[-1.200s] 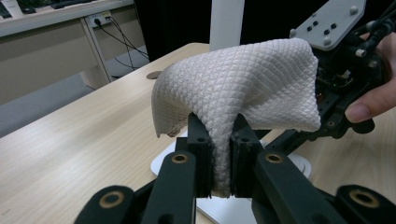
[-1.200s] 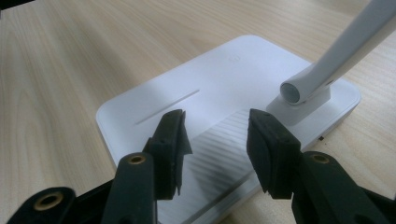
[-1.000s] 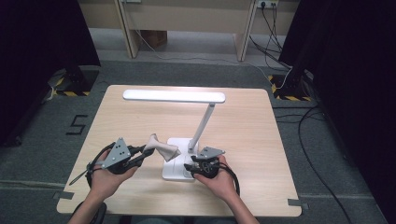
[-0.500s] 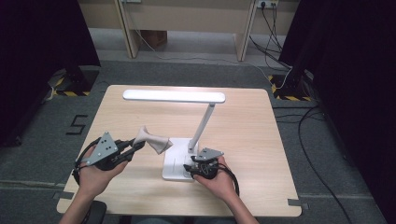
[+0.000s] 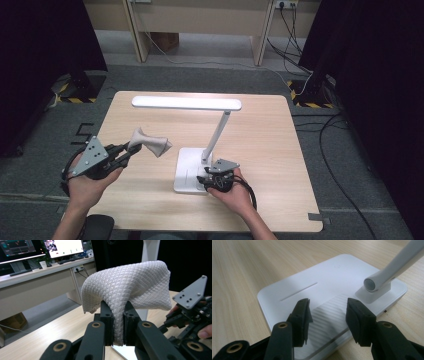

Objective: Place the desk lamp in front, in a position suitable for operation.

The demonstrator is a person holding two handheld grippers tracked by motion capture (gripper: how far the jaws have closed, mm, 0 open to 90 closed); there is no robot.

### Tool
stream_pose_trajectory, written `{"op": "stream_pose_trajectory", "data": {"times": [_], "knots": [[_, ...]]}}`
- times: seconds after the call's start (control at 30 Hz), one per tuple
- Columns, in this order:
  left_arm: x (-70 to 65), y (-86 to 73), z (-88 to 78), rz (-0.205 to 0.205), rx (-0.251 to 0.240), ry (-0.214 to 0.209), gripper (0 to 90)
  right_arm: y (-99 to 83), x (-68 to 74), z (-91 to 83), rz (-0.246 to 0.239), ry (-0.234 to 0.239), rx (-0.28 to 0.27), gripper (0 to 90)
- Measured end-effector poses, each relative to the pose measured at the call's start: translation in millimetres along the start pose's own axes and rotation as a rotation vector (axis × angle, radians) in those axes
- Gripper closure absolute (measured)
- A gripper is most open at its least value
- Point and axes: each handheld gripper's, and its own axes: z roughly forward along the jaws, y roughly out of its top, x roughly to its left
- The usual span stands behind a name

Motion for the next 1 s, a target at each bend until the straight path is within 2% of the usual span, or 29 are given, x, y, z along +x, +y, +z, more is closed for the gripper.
{"op": "stream_pose_trajectory", "data": {"times": [0.5,1.0], "knots": [[8.1,22.9,-9.1,0.04,-0.058,0.037,81.4,-0.2,0.2,-0.1,0.001,-0.001,0.0,54.4],[21.5,41.8,-10.1,0.082,-0.078,0.069,81.4,-0.4,0.1,-0.2,-0.005,-0.007,-0.001,55.4]]}}
